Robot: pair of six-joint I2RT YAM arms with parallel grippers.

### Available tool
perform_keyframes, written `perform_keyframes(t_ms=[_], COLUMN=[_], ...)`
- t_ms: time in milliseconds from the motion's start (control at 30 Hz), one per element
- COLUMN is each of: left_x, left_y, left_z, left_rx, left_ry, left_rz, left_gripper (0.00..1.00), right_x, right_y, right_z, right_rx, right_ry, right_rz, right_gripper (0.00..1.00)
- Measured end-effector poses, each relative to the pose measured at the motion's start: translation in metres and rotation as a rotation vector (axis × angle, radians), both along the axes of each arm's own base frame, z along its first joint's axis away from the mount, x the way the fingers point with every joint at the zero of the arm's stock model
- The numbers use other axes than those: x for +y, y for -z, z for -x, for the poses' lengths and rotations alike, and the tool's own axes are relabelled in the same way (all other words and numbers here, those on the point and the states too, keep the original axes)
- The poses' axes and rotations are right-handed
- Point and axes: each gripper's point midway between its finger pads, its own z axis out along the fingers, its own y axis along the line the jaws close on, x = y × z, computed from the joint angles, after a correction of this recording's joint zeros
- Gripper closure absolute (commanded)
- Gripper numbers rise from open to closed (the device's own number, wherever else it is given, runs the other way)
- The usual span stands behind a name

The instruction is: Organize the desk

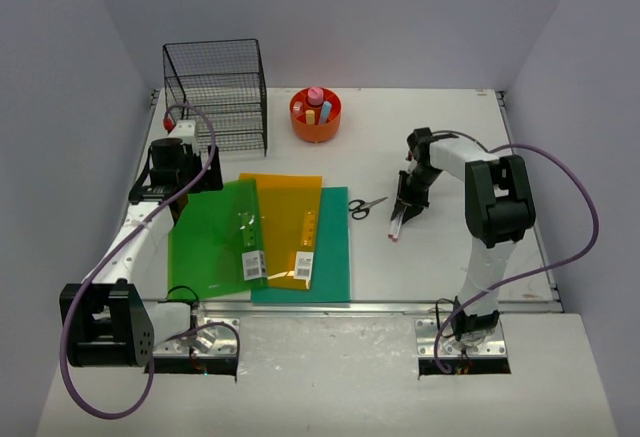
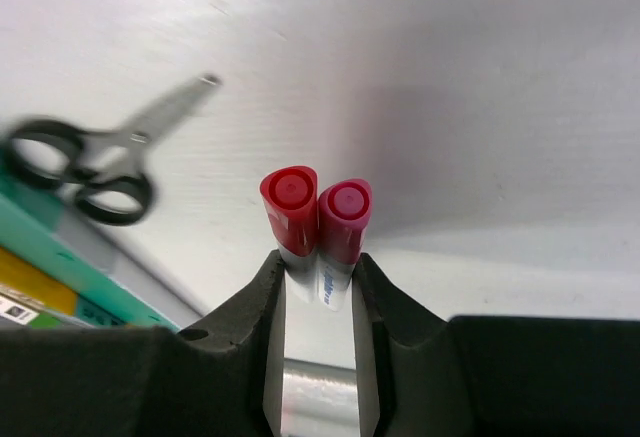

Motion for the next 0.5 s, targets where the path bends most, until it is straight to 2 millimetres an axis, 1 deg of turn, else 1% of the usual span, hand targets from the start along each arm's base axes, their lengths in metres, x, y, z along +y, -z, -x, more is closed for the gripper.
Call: perform_keyframes(t_ms=[100, 333, 433, 500], left_x=[-0.001, -0.004, -0.006, -0.006], left_y=[0.000, 0.009, 0.010, 0.009], left_z=[0.000, -0.002, -0.003, -0.005], left_rx=[0.001, 0.027, 0.030, 0.028], left_ry=[0.004, 0.019, 0.026, 0.030], left_rz=[0.003, 0.016, 0.023, 0.026], left_gripper=[0.00, 0.00, 0.00, 0.00], right_x=[0.004, 0.013, 0.018, 0.021], right_y=[-0.014, -0.062, -0.083, -0.091], right_z=[-0.028, -0.056, -0.074, -0.087], right_rx=[-0.113, -0.340, -0.468, -0.541], right_ry=[-0.023, -0.074, -0.102, -0.119], right_rz=[-0.022, -0.083, -0.105, -0.111], right_gripper=[1.00, 1.00, 1.00, 1.00])
